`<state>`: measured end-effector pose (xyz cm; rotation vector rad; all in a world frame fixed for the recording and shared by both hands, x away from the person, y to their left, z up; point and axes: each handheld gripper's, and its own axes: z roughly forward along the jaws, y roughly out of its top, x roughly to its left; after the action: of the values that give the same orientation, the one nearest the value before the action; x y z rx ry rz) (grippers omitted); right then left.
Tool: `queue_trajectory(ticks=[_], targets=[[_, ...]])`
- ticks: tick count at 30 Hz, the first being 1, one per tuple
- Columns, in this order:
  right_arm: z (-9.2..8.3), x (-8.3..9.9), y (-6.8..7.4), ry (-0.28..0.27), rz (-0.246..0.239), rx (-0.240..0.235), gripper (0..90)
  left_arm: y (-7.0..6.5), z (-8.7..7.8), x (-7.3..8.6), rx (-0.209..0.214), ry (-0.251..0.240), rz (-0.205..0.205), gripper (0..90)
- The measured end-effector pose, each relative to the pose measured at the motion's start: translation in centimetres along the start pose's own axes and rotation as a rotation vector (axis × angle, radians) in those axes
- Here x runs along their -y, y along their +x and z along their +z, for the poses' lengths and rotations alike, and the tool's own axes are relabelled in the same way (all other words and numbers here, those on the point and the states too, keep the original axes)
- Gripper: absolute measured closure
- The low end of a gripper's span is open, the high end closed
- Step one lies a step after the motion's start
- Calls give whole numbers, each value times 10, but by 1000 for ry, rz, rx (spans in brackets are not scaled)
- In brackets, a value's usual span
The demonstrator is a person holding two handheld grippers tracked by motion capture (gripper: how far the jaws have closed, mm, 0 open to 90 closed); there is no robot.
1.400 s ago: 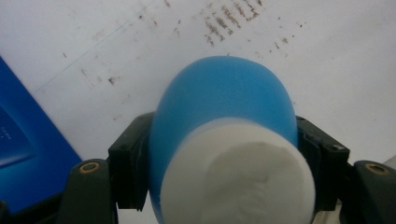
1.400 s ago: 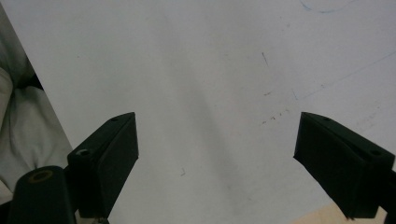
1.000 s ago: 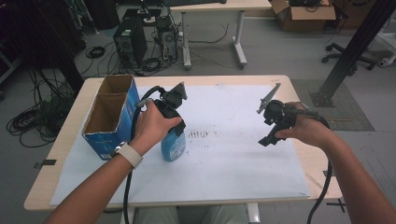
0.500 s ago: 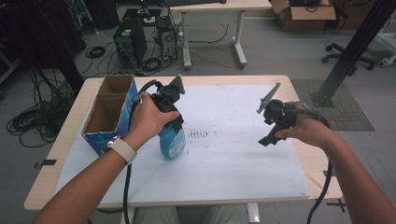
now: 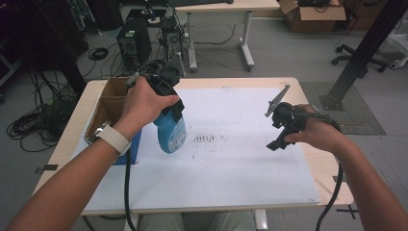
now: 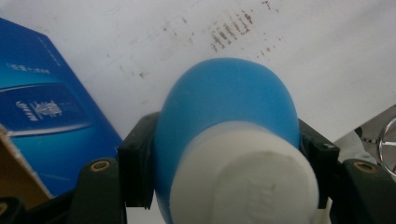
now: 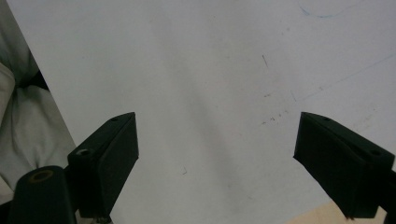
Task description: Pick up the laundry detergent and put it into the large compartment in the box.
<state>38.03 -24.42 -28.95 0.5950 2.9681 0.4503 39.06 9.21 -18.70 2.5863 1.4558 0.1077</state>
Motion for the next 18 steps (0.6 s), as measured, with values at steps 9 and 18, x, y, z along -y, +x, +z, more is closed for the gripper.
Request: queue_trajectory(ticks=[9, 18], targets=[[-1, 0, 0, -3, -6, -4, 137, 7, -46, -5, 9, -18, -49, 370], [-4, -1, -1, -6, -13, -2, 137, 29, -85, -3, -8, -32, -106, 370]])
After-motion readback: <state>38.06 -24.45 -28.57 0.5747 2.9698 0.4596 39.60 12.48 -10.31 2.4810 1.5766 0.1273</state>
